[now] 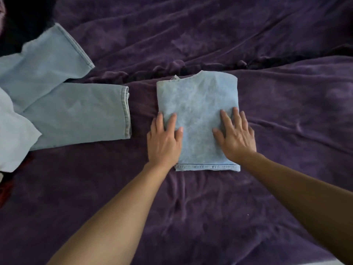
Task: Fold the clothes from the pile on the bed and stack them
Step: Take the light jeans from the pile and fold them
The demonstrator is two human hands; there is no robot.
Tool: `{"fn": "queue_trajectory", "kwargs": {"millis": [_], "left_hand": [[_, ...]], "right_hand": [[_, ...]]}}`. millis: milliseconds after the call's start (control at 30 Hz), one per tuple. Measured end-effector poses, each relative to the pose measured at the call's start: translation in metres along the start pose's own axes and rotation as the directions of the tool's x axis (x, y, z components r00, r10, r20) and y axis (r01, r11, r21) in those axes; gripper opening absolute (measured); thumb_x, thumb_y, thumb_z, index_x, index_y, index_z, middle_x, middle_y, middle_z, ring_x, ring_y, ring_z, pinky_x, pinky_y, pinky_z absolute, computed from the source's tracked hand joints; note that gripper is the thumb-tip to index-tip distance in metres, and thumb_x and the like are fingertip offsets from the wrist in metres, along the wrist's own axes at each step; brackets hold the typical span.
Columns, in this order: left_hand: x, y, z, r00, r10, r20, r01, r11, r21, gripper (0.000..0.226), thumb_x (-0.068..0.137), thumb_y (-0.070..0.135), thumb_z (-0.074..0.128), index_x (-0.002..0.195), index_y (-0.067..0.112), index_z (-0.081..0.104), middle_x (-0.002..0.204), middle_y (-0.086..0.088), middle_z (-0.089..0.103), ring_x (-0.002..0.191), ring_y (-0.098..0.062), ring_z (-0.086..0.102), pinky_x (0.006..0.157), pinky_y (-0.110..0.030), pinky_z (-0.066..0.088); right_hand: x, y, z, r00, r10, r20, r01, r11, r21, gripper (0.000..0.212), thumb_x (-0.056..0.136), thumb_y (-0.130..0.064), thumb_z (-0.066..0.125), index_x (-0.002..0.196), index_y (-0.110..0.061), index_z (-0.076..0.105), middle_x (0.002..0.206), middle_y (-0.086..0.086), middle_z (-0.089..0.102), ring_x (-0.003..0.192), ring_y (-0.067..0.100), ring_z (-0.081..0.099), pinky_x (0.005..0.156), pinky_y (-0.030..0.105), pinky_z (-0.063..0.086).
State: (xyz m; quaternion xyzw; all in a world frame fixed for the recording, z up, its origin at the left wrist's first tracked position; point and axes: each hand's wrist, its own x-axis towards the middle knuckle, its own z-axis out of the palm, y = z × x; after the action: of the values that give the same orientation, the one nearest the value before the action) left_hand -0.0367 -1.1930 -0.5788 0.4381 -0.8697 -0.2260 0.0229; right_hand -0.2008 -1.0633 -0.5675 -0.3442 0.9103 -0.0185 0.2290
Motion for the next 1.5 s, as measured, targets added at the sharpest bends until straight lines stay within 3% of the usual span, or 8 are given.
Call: {"fn": "queue_trajectory", "kwargs": {"millis": [167, 267, 333, 400, 533, 733, 1133, 1500], "left_hand": [[0.000, -0.011, 0.049, 0.972, -0.113, 0.207, 0.076, 0.981, 0.178, 0.060, 0.098, 0.050, 0.025, 0.152, 0.031, 0.004, 0.154, -0.022, 0.017, 0.144, -0.036, 0.013, 0.110, -0.047, 0.023], [0.008, 0.003, 0.037, 0.976, -0.143, 0.163, 0.126, 0.986, 0.111, 0.059, 0.098, 0.046, 0.033, 0.151, 0.029, 0.014, 0.145, -0.021, 0.033, 0.135, -0.036, 0.028, 0.103, -0.046, 0.032], [0.014, 0.017, 0.029, 0.964, -0.244, 0.107, 0.258, 0.954, -0.153, 0.057, 0.098, 0.041, 0.040, 0.150, 0.025, 0.020, 0.131, -0.020, 0.047, 0.121, -0.036, 0.044, 0.091, -0.043, 0.038], [0.022, 0.023, 0.024, 0.924, -0.354, 0.143, 0.382, 0.864, -0.329, 0.060, 0.099, 0.039, 0.042, 0.151, 0.023, 0.017, 0.131, -0.020, 0.050, 0.115, -0.038, 0.051, 0.087, -0.041, 0.039], [0.026, 0.026, 0.017, 0.899, -0.367, 0.240, 0.424, 0.868, -0.259, 0.061, 0.098, 0.040, 0.042, 0.151, 0.028, 0.014, 0.132, -0.021, 0.052, 0.116, -0.040, 0.052, 0.093, -0.042, 0.041], [-0.012, 0.077, -0.007, 0.927, -0.316, 0.205, 0.347, 0.928, -0.138, 0.053, 0.097, 0.038, 0.045, 0.146, 0.023, 0.028, 0.118, -0.018, 0.062, 0.108, -0.038, 0.057, 0.085, -0.041, 0.044], [-0.047, 0.330, -0.006, 0.963, -0.158, 0.217, 0.211, 0.946, -0.245, 0.051, 0.098, 0.039, 0.042, 0.145, 0.024, 0.029, 0.119, -0.014, 0.063, 0.108, -0.035, 0.059, 0.086, -0.040, 0.045], [0.033, 0.593, 0.034, 0.984, -0.177, 0.025, 0.173, 0.915, -0.365, 0.051, 0.098, 0.036, 0.044, 0.145, 0.019, 0.032, 0.132, -0.014, 0.056, 0.117, -0.036, 0.053, 0.089, -0.039, 0.041]], "right_hand": [[0.006, 0.015, 0.047, 0.992, 0.019, 0.126, -0.019, 1.000, -0.003, 0.065, 0.096, -0.061, 0.021, 0.151, -0.038, -0.003, 0.161, 0.001, -0.011, 0.148, 0.024, -0.009, 0.114, 0.055, 0.020], [0.013, 0.015, 0.035, 0.991, 0.087, 0.100, -0.104, 0.978, 0.181, 0.068, 0.093, -0.063, 0.032, 0.151, -0.039, 0.007, 0.162, -0.001, -0.005, 0.148, 0.024, 0.001, 0.110, 0.055, 0.024], [0.015, 0.017, 0.026, 0.967, 0.255, 0.022, -0.243, 0.890, 0.386, 0.071, 0.092, -0.062, 0.040, 0.151, -0.035, 0.013, 0.161, 0.001, 0.005, 0.144, 0.030, 0.021, 0.105, 0.051, 0.033], [0.015, 0.013, 0.020, 0.954, 0.298, 0.007, -0.273, 0.864, 0.422, 0.072, 0.091, -0.061, 0.043, 0.151, -0.034, 0.012, 0.158, 0.005, 0.018, 0.132, 0.035, 0.041, 0.098, 0.048, 0.040], [0.004, 0.010, 0.014, 0.966, 0.247, 0.081, -0.259, 0.885, 0.387, 0.065, 0.093, -0.059, 0.044, 0.148, -0.040, 0.016, 0.131, 0.012, 0.045, 0.108, 0.038, 0.056, 0.088, 0.044, 0.045], [-0.043, 0.042, -0.024, 0.960, 0.274, 0.065, -0.275, 0.863, 0.424, 0.054, 0.093, -0.051, 0.050, 0.144, -0.038, 0.035, 0.124, 0.006, 0.050, 0.108, 0.035, 0.056, 0.092, 0.043, 0.045], [-0.099, 0.247, -0.163, 0.911, 0.403, -0.085, -0.332, 0.842, 0.425, 0.051, 0.092, -0.050, 0.051, 0.141, -0.039, 0.041, 0.125, 0.002, 0.051, 0.109, 0.035, 0.057, 0.092, 0.042, 0.045], [0.011, 0.465, -0.320, 0.915, 0.266, -0.303, -0.144, 0.917, 0.372, 0.051, 0.091, -0.049, 0.054, 0.139, -0.036, 0.043, 0.123, 0.007, 0.053, 0.112, 0.036, 0.054, 0.093, 0.042, 0.044]]}}
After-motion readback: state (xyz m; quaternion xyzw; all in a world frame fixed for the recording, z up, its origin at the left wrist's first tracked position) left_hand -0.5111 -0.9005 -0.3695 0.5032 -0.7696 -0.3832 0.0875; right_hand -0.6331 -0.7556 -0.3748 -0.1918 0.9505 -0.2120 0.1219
